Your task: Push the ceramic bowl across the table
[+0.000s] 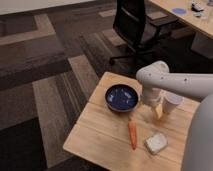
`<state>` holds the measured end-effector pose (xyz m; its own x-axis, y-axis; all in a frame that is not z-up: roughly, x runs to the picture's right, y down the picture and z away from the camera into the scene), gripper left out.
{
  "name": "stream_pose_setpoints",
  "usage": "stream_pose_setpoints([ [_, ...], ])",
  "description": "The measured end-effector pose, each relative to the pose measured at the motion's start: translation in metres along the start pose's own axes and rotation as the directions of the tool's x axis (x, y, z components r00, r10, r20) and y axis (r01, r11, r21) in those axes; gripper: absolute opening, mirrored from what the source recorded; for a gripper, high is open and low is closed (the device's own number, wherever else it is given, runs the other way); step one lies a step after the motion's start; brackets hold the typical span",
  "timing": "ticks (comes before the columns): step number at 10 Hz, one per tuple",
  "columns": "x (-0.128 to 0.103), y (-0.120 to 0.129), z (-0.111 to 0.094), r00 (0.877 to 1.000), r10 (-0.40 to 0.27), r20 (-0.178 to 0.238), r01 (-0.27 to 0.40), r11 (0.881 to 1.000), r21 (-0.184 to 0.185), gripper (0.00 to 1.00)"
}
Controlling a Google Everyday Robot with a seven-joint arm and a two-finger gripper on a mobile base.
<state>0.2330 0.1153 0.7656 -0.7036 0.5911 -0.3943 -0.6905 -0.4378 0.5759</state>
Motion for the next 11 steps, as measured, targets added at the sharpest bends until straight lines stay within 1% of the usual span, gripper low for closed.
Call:
stream_pose_setpoints([
  [2, -0.003, 0.007, 0.005, 1.0, 0.003, 0.002, -0.003, 1.0, 0.014, 0.65],
  [4, -0.006, 0.007, 0.006, 1.0, 0.016, 0.007, -0.017, 1.0, 0.026, 0.65],
  [5, -0.004, 0.007, 0.009, 1.0, 0.023, 0.0, -0.023, 0.999, 0.031, 0.65],
  [6, 0.0, 0.004, 0.017, 0.999, 0.037, -0.019, -0.036, 0.999, 0.039, 0.65],
  [7, 0.001, 0.002, 0.02, 0.999, 0.043, -0.027, -0.041, 0.998, 0.041, 0.65],
  [8, 0.003, 0.0, 0.026, 0.997, 0.055, -0.049, -0.053, 0.998, 0.044, 0.65],
  [9, 0.005, -0.001, 0.031, 0.996, 0.057, -0.065, -0.054, 0.998, 0.042, 0.65],
  [11, 0.002, 0.004, 0.031, 0.996, 0.044, -0.071, -0.042, 0.999, 0.028, 0.65],
])
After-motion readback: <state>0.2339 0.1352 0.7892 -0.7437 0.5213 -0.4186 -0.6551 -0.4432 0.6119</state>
